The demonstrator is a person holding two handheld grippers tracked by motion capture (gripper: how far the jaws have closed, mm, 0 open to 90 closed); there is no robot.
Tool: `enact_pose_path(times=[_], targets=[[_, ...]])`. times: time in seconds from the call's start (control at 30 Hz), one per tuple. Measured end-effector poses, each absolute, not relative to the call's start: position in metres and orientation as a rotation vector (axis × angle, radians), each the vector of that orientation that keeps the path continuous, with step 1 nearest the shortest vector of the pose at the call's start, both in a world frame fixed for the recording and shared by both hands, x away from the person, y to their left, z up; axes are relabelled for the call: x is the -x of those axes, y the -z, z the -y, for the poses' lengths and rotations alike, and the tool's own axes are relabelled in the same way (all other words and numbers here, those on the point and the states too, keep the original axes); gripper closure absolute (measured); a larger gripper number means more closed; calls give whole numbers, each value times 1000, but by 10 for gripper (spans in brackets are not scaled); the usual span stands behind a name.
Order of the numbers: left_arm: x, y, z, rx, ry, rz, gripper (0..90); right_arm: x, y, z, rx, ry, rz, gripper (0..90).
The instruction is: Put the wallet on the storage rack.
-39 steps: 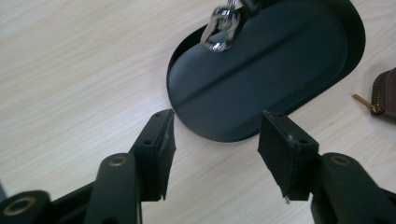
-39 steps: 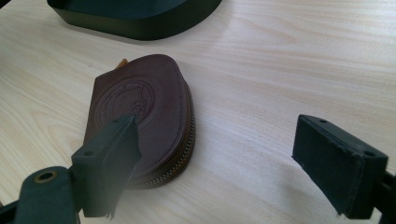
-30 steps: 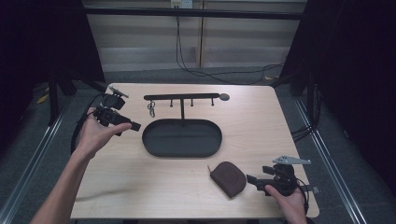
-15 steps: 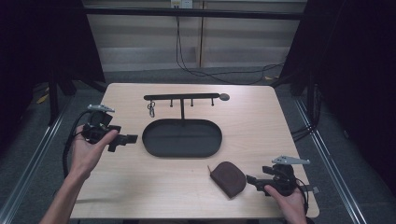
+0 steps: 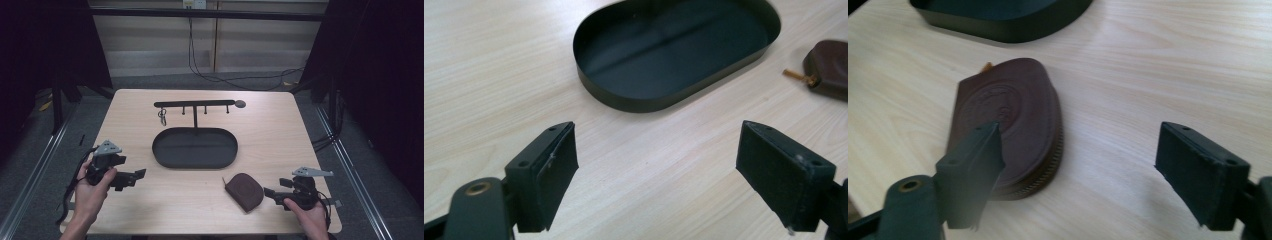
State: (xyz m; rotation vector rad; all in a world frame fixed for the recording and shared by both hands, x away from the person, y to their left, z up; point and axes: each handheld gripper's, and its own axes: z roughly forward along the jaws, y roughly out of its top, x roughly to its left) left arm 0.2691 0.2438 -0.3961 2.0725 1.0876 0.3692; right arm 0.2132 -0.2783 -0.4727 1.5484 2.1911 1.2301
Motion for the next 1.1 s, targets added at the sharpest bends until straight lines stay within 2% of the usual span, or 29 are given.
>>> enact_pose_path(times=[0.17, 0.27, 0.37, 0.47, 0.57, 0.77, 0.8, 1.1], targets=[[-247, 415, -246, -2034, -353, -1100, 166, -213, 471, 278, -1526, -1238, -2208, 186], [-239, 433, -250, -1998, -288, -1115, 163, -214, 469, 277, -1536, -1248, -2221, 187], [-234, 448, -248, -2026, -277, -1131, 160, -215, 466, 274, -1542, -1234, -2240, 209], [-228, 455, -249, -2016, -279, -1134, 160, -218, 464, 269, -1523, -1214, -2253, 185], [-225, 460, -254, -1982, -207, -1119, 160, -219, 461, 265, -1510, -1200, -2264, 170], [-219, 459, -257, -1951, -307, -1120, 184, -222, 451, 257, -1491, -1169, -2328, 220], [-217, 460, -258, -1932, -366, -1132, 190, -225, 445, 254, -1486, -1141, -2349, 208], [-220, 460, -261, -1927, -295, -1080, 189, -243, 438, 235, -1456, -991, -2431, 264]])
